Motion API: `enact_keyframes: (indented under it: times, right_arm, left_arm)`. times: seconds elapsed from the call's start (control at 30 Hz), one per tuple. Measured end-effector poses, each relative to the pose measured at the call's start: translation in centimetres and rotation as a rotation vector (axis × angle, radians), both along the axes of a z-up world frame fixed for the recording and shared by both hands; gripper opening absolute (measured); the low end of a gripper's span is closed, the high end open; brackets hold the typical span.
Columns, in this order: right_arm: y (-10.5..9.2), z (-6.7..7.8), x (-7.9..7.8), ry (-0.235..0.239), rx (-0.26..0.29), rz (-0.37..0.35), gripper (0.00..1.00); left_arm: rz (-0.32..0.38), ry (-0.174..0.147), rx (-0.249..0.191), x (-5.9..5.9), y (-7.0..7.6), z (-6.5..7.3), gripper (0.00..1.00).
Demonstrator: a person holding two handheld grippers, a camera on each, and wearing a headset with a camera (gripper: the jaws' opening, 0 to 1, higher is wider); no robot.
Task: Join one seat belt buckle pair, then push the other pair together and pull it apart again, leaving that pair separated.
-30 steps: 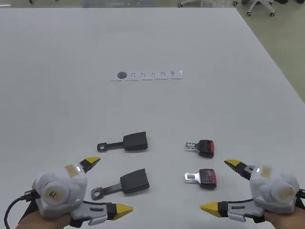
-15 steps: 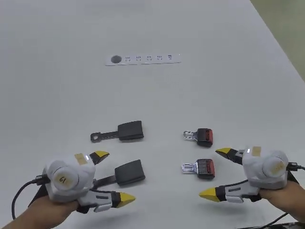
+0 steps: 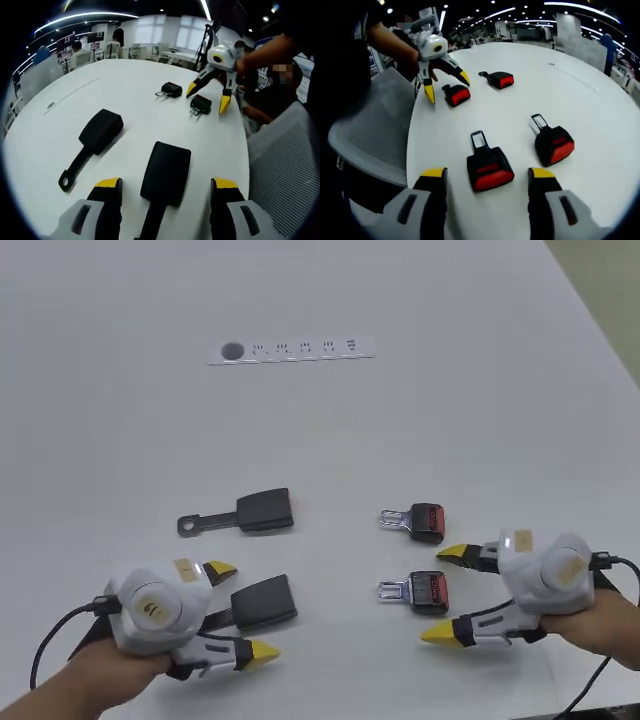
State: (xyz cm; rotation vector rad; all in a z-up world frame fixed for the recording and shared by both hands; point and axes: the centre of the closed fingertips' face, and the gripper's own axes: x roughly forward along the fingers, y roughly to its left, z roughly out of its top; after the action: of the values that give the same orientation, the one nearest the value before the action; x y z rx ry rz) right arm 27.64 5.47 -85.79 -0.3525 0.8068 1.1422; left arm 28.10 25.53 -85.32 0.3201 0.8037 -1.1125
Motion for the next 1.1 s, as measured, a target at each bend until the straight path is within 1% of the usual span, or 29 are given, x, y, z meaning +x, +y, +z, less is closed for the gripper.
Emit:
enact_keyframes:
  times: [0.03,0.07,0.1,0.17,0.2,0.23,0.27,0.3,0.37,0.4,0.43,0.47,0.5,0.53,0.57,0.6,0.67,0.7,0.77,0.83,0.87,0.93,1.0,1.03,1.07,1.1]
  right_arm:
    - [-0.03,0.00,0.03,-0.003,-0.004,0.017,0.63]
    - [-0.04,-0.04,-0.02,-0.005,-0.007,0.025,0.62]
    - [0.01,0.00,0.00,-0.007,-0.007,0.035,0.60]
    - [0.04,0.03,0.11,0.001,0.001,0.034,0.58]
    - [0.04,0.03,0.20,0.002,0.001,0.033,0.57]
    - [0.04,0.01,0.25,-0.001,-0.001,0.034,0.56]
    - [0.03,-0.03,0.09,-0.003,-0.003,0.043,0.53]
    - [0.06,-0.04,-0.14,-0.004,-0.003,0.055,0.50]
    - [0.18,-0.06,-0.50,-0.014,-0.009,0.074,0.48]
    - [0.21,-0.03,-0.51,-0.019,-0.008,0.081,0.47]
    - [0.15,-0.06,-0.44,-0.021,-0.013,0.083,0.47]
    - [0.12,-0.07,-0.41,-0.025,-0.016,0.085,0.47]
    - [0.08,-0.11,-0.33,-0.030,-0.023,0.090,0.46]
    - [0.02,-0.15,-0.29,-0.035,-0.032,0.094,0.45]
    - [-0.06,-0.22,-0.19,-0.045,-0.044,0.101,0.43]
    - [-0.19,-0.34,-0.01,-0.066,-0.063,0.120,0.41]
    - [-0.26,-0.34,0.11,-0.064,-0.069,0.124,0.37]
    - [-0.27,-0.34,-0.01,-0.054,-0.068,0.130,0.37]
    - [-0.33,-0.40,0.03,-0.058,-0.076,0.146,0.36]
    - [-0.32,-0.41,0.06,-0.051,-0.075,0.145,0.36]
    - [-0.36,-0.43,0.05,-0.049,-0.073,0.147,0.36]
    - [-0.35,-0.44,0.05,-0.053,-0.078,0.161,0.35]
    - [-0.37,-0.47,0.04,-0.051,-0.086,0.171,0.35]
    - [-0.37,-0.48,0.05,-0.050,-0.087,0.174,0.35]
    - [-0.39,-0.47,0.07,-0.046,-0.087,0.174,0.35]
    - [-0.42,-0.46,0.09,-0.040,-0.085,0.174,0.35]
  left_arm:
    - [-0.010,-0.005,0.016,0.03,0.07,-0.23,0.73]
    - [-0.017,-0.018,0.014,0.18,-0.01,-0.21,0.72]
    - [-0.018,-0.015,0.011,0.20,-0.06,-0.24,0.71]
    - [-0.022,-0.020,0.007,0.31,-0.13,-0.42,0.68]
    - [-0.029,-0.040,0.002,0.58,-0.17,-0.41,0.66]
    - [-0.030,-0.042,0.007,0.57,-0.11,-0.45,0.63]
    - [-0.041,-0.052,0.013,0.63,-0.12,-0.42,0.58]
    - [-0.052,-0.058,0.013,0.55,-0.16,-0.40,0.55]
    - [-0.071,-0.064,0.003,0.25,-0.33,-0.38,0.52]
    - [-0.099,-0.083,0.009,0.21,-0.41,-0.38,0.51]
    - [-0.130,-0.114,0.040,0.33,-0.17,-0.58,0.49]
    - [-0.137,-0.129,0.054,0.51,-0.01,-0.66,0.46]
    - [-0.131,-0.119,0.047,0.53,-0.03,-0.61,0.41]
    - [-0.164,-0.121,0.039,0.49,-0.06,-0.46,0.35]
    - [-0.173,-0.126,0.047,0.56,-0.04,-0.58,0.35]
    - [-0.198,-0.118,0.032,0.19,-0.46,-0.76,0.35]
    - [-0.222,-0.110,0.025,0.11,-0.43,-0.68,0.35]
    - [-0.239,-0.109,0.025,0.06,-0.38,-0.69,0.35]
    - [-0.287,-0.105,0.038,-0.10,-0.22,-0.76,0.35]
    - [-0.328,-0.109,0.053,-0.18,-0.21,-0.84,0.35]
    - [-0.347,-0.114,0.058,-0.05,-0.17,-0.81,0.35]
    - [-0.372,-0.108,0.065,-0.05,-0.06,-0.82,0.34]
    - [-0.439,-0.114,0.097,-0.19,0.10,-0.85,0.34]
    - [-0.455,-0.115,0.107,-0.28,0.12,-0.89,0.34]
    - [-0.459,-0.114,0.106,-0.15,0.08,-0.80,0.34]
    - [-0.450,-0.111,0.104,0.00,0.05,-0.76,0.34]
